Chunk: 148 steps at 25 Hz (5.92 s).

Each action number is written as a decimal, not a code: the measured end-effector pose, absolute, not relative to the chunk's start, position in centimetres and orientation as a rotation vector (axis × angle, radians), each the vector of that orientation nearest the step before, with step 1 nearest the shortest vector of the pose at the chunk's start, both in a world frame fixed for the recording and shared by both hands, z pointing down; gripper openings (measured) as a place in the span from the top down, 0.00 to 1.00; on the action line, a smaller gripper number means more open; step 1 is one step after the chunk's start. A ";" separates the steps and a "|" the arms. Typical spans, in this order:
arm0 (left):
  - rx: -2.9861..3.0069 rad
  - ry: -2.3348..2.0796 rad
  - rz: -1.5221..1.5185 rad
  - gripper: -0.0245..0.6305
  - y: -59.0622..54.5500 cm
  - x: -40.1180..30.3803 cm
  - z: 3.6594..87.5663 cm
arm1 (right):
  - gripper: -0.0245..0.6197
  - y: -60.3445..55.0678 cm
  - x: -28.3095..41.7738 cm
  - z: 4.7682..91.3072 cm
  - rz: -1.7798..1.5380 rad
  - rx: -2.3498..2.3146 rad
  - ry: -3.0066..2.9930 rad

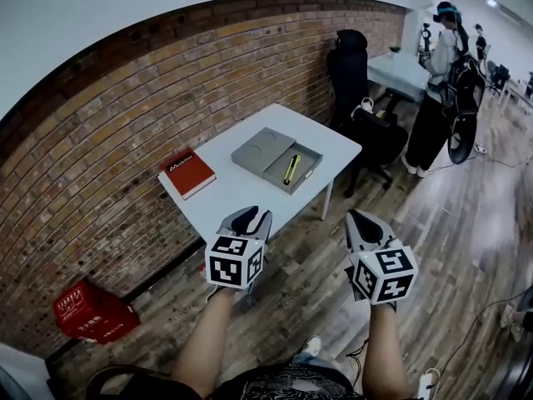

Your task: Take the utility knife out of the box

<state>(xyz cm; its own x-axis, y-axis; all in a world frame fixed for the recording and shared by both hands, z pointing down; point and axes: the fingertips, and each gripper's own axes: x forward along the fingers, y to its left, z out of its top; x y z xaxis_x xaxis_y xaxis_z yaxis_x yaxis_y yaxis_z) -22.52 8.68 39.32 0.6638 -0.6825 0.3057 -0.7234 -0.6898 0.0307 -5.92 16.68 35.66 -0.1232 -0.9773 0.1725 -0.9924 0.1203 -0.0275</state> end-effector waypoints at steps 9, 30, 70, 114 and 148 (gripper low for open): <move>2.695 -1.286 0.441 0.72 4.8 -18.2 38.9 | 0.93 12.0 -1.2 35.6 0.214 1.919 -2.352; 2.637 -1.418 0.442 0.71 -3.0 -14.8 39.9 | 0.93 3.1 2.6 36.6 0.203 1.812 -2.437; 2.499 -1.564 0.453 0.71 -29.0 -13.5 41.3 | 0.93 -27.0 2.6 37.2 0.206 1.515 -2.558; 2.195 -1.044 0.975 0.67 -25.7 -5.4 60.0 | 0.93 -26.5 8.3 40.2 0.258 1.419 -2.548; 2.051 -0.907 1.323 0.77 -25.7 -4.9 66.3 | 0.93 -25.2 12.2 43.5 0.410 1.633 -2.376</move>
<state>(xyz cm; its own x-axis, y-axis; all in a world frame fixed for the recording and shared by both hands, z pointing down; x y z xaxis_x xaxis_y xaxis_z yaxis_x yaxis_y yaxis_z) -4.87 -25.66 66.29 0.2945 -0.2495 0.9225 -0.7701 -0.6336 0.0744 12.21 -25.16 43.54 -0.3530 -0.8710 0.3416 -0.9351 0.3402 -0.0990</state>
